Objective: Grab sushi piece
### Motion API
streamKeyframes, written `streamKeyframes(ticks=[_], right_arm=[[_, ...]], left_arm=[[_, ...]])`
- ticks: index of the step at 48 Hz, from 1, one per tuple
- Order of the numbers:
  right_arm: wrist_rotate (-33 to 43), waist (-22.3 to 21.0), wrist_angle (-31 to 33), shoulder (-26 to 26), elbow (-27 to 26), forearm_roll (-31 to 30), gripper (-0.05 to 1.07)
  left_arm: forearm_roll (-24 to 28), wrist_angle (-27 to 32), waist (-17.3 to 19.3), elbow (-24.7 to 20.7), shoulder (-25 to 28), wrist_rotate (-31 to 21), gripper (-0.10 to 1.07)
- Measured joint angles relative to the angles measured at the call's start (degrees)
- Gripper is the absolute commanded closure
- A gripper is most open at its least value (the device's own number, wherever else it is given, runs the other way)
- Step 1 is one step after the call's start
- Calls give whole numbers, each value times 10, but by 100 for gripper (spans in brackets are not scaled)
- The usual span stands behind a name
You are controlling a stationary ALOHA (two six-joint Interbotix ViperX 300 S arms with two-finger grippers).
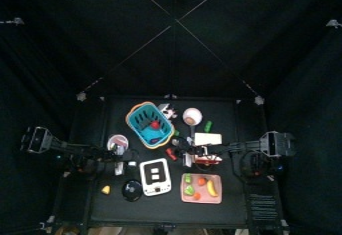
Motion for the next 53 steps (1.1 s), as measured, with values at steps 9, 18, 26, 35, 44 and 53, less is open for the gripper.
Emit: streamKeyframes(ticks=[9,18,26,35,44,53], right_arm=[[0,1,1,1,0,0,57],[0,2,4,2,1,-1,57],[0,2,6,3,0,-1,57],[0,3,7,4,1,-2,57],[0,3,7,4,1,-2,57],[0,3,7,4,1,-2,57]], left_arm=[[14,-6,-13,-35,-1,0,13],[16,-67,-32,-61,36,-1,13],[12,-119,-62,-85,79,0,13],[-18,-129,-83,-118,124,-1,13],[-27,-134,-83,-130,155,-1,13],[-28,-139,-83,-131,159,-1,13]])
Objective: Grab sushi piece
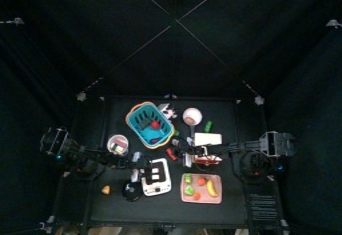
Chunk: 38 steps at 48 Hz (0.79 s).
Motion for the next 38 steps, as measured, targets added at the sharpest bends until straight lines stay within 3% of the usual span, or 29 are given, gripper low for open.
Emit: streamKeyframes(ticks=[24,38], right_arm=[[0,0,0,1,-1,0,57],[-1,0,0,4,-1,0,57]], left_arm=[[0,-5,1,0,11,1,13],[0,-5,6,1,11,0,25]])
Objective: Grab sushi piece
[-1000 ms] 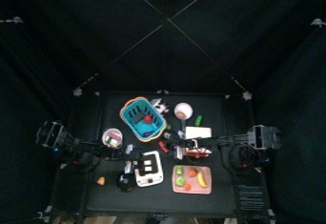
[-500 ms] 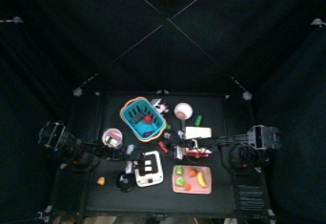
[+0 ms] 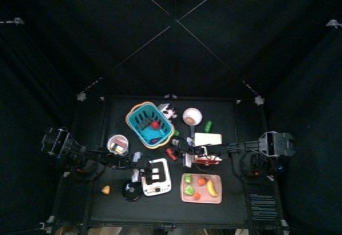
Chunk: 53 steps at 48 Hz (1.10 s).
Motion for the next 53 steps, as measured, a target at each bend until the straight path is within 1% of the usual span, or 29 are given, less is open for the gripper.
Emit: streamKeyframes(ticks=[8,16,23,36,53], right_arm=[[0,0,0,2,0,0,57],[0,0,0,2,0,0,57],[0,0,0,2,1,0,57],[0,0,0,3,0,0,57],[0,0,0,3,1,0,57]], left_arm=[[0,-2,2,-3,11,1,30],[0,-4,2,-8,18,1,30],[0,-2,2,-8,13,2,31],[4,1,2,0,-16,3,30],[6,2,2,3,-21,3,31]])
